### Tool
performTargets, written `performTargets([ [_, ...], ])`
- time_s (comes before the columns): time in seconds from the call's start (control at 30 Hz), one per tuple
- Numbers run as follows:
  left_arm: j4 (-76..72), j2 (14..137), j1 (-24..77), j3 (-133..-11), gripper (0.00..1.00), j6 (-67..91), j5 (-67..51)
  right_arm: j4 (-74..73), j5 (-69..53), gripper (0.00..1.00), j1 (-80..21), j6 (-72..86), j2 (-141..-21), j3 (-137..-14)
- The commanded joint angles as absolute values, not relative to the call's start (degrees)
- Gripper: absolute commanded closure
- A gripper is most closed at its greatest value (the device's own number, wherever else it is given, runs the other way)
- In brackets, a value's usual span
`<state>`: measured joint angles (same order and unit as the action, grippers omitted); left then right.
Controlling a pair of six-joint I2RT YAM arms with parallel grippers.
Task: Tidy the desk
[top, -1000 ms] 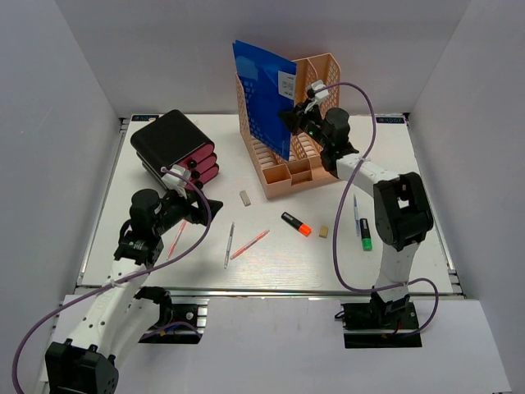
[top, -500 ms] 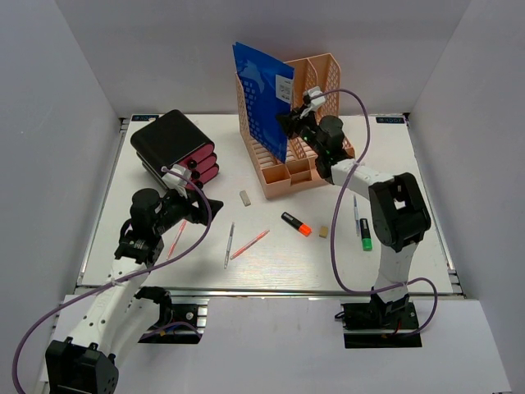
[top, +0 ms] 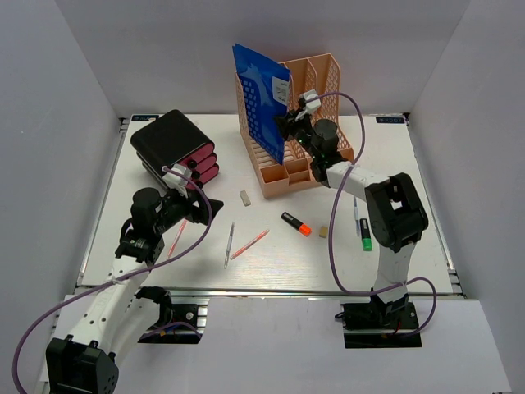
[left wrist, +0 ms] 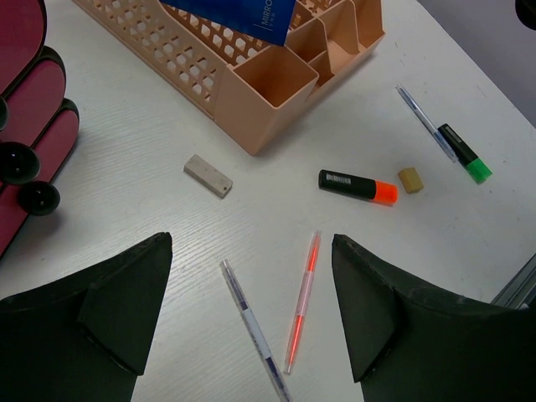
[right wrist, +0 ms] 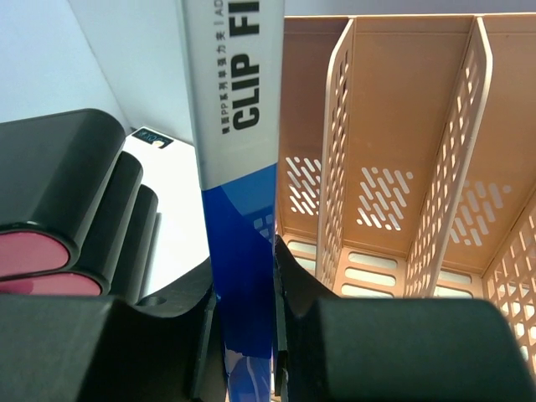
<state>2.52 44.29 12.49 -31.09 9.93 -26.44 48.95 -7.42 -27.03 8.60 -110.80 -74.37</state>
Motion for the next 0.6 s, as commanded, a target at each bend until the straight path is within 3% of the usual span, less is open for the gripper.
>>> performTargets([
  [0.0, 1.84, 44.21, 12.22, -30.50, 0.14, 9.84, -27.60, 61.26, -3.96, 1.00, -28.21, 9.49, -110.39, -78.75],
  [0.57, 1.67, 44.65, 12.22, -30.50, 0.14, 9.93, -27.95, 63.37, -3.34, 1.00, -28.83, 8.17, -111.97, -78.84],
])
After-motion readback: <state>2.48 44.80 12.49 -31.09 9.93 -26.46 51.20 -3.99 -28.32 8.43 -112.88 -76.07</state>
